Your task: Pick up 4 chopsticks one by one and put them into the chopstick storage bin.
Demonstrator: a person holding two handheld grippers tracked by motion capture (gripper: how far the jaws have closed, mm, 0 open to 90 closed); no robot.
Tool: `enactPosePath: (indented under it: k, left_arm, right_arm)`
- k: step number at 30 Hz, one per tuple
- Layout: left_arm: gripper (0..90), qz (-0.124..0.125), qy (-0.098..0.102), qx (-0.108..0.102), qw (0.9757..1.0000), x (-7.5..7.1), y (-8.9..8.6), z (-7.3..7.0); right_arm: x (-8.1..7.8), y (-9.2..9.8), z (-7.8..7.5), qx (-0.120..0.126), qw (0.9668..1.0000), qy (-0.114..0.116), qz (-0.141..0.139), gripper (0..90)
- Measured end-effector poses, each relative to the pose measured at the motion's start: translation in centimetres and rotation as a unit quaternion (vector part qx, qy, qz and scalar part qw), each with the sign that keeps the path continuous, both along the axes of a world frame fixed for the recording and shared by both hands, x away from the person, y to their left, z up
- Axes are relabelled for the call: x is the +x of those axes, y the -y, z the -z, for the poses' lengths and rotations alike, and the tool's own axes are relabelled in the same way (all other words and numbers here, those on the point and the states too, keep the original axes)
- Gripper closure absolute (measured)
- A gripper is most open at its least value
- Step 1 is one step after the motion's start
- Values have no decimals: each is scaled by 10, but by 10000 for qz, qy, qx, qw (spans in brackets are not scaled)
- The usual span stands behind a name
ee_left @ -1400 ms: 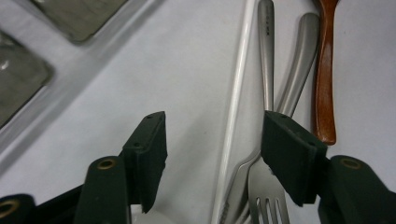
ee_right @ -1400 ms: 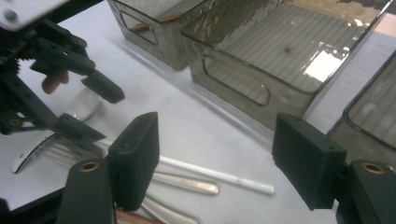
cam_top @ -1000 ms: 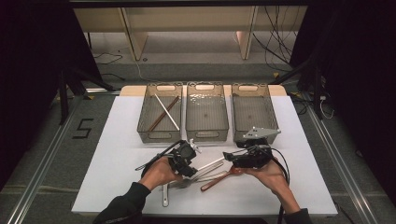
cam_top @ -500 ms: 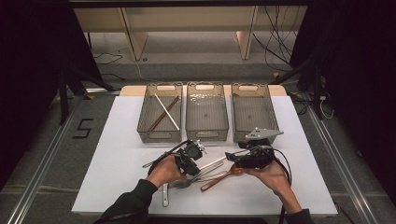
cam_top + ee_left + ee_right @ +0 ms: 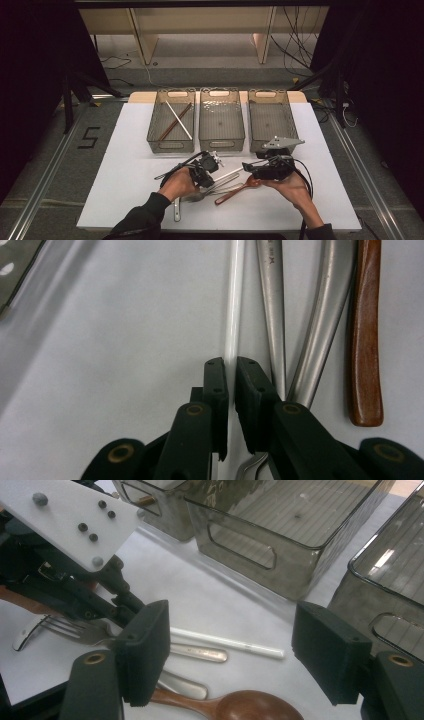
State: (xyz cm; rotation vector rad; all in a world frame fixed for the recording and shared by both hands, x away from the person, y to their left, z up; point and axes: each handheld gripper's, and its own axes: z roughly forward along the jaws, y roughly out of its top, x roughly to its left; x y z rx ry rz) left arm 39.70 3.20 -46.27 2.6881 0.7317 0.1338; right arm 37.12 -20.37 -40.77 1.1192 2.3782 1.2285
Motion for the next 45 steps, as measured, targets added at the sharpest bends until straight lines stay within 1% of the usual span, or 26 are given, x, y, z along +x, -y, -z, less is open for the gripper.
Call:
enactPosePath:
  k: [6,7,9,10,11,13,14,15,19,24,28,29,30,32,33,34,35,38,40,41,43,44,45]
  left_arm:
    - [844,85,95,-11,9999,-2,0,0]
    - [845,86,103,-63,9999,-2,1,-1]
    - [847,115,166,-98,9997,-2,1,-2]
    - [847,96,175,-150,9997,-2,1,-3]
    - [847,114,182,-156,9996,-1,1,-4]
    - [848,72,219,-230,9995,0,0,-7]
    - [848,98,230,-221,9994,0,0,-8]
    - [848,77,243,-254,9994,1,0,-10]
    - [848,73,257,-283,9992,1,-1,-13]
    - [848,92,244,-308,9992,1,-4,-17]
    - [848,84,206,-342,9992,2,-7,-21]
    - [848,106,208,-316,9992,2,-8,-22]
    - [848,86,203,-348,9992,3,-8,-23]
    - [848,96,203,-352,9991,3,-9,-24]
    - [848,63,193,-373,9991,2,-9,-25]
    - [848,90,210,-350,9991,2,-9,-26]
    - [848,102,202,-354,9991,2,-10,-27]
    - [848,90,212,-407,9989,1,-10,-30]
    - [848,115,209,-394,9989,0,-10,-33]
    - [848,127,208,-403,9989,-1,-10,-34]
    - [848,118,221,-433,9987,-1,-10,-35]
    - [848,128,192,-430,9988,0,-10,-35]
    - [848,130,201,-422,9988,0,-10,-35]
  right_arm:
    - [0,-1,0,0,10000,-5,3,327]
    - [0,0,0,4,10000,-5,4,328]
    - [0,0,0,-1,10000,-7,4,328]
    - [0,0,0,2,10000,-9,3,328]
    - [0,0,0,2,10000,-4,1,330]
    - [0,0,0,3,10000,1,0,332]
    - [0,1,0,3,10000,6,3,332]
    - [0,1,0,4,10000,6,5,333]
    - [0,0,1,-2,10000,2,7,341]
    - [-1,-6,5,-118,9999,51,-92,341]
    - [-2,-13,9,-261,9993,160,-202,331]
    - [-3,-15,10,-303,9990,206,-260,330]
    - [-3,-18,12,-343,9986,258,-301,330]
    - [-5,-24,17,-501,9972,352,-440,324]
    - [-6,-28,20,-630,9957,434,-526,323]
    - [-7,-32,23,-724,9944,485,-594,321]
    - [-8,-35,26,-805,9933,497,-661,321]
    - [-10,-45,33,-946,9903,589,-835,321]
    - [-11,-52,36,-1095,9866,726,-971,322]
    - [-12,-55,38,-1136,9853,777,-1013,323]
    - [-13,-61,41,-1281,9817,919,-1070,327]
    - [-13,-64,42,-1388,9789,981,-1132,329]
    - [-13,-68,45,-1413,9782,1016,-1133,332]
